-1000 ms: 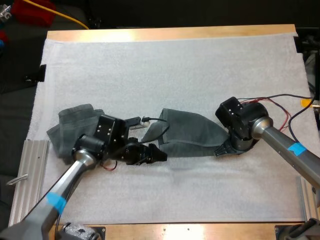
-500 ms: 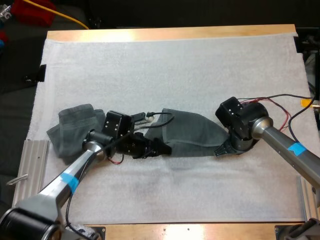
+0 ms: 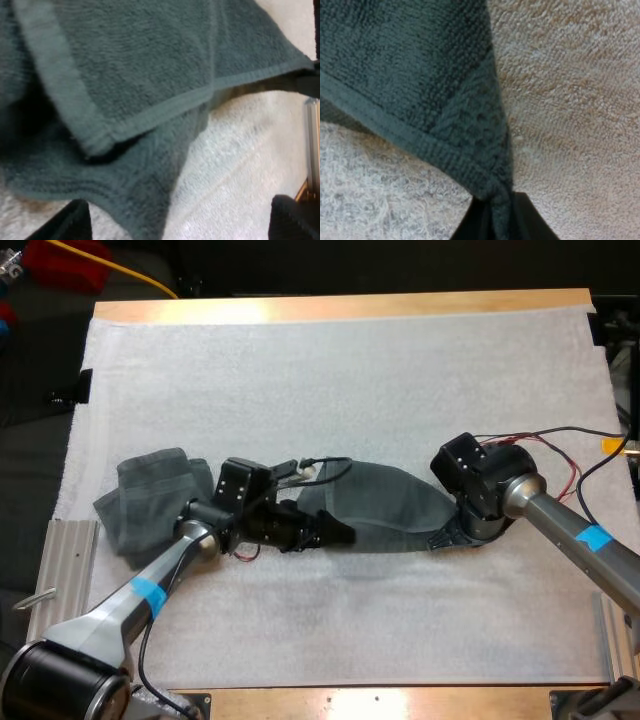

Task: Pick towel from pile, fold and stack

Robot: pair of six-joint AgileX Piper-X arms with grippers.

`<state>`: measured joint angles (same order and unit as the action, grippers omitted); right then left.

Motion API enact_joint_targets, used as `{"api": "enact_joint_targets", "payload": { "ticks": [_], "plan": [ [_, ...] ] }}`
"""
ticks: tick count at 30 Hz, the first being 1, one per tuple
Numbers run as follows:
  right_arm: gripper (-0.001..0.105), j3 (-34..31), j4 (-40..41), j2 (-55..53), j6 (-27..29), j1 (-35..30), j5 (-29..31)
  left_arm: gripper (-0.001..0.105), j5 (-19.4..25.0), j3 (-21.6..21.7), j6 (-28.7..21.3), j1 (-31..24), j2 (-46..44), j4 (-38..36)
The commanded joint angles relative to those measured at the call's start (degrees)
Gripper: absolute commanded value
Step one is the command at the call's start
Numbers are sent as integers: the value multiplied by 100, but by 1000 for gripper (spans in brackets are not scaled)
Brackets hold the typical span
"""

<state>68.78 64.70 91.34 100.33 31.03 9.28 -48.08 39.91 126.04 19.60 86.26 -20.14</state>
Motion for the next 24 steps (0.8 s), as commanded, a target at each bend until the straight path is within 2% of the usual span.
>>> {"api": "enact_joint_targets", "payload": {
  "ticks": [1, 9, 11, 13, 18, 20, 22, 24],
  "plan": [
    [2, -12, 49, -63, 8, -20, -40, 70, 9, 1, 10, 52, 6, 77],
    [2, -12, 49, -63, -18, -20, -40, 67, 104, 1, 10, 51, 6, 77],
    [2, -12, 49, -63, -18, -20, -40, 60, 104, 1, 10, 51, 6, 77],
    [2, -12, 49, -63, -18, -20, -40, 49, 104, 1, 10, 51, 6, 77],
    [2, -12, 49, -63, -18, -20, -40, 32, 104, 1, 10, 51, 6, 75],
    [2, -12, 49, -63, -34, -20, -42, 22, 104, 1, 10, 51, 6, 50],
    [2, -12, 49, -63, -33, -20, -52, 3, 104, 1, 6, 51, 6, -92],
    [2, -12, 49, -63, -33, -20, -52, 0, 117, 1, -95, 51, 6, -234]
  ]
}}
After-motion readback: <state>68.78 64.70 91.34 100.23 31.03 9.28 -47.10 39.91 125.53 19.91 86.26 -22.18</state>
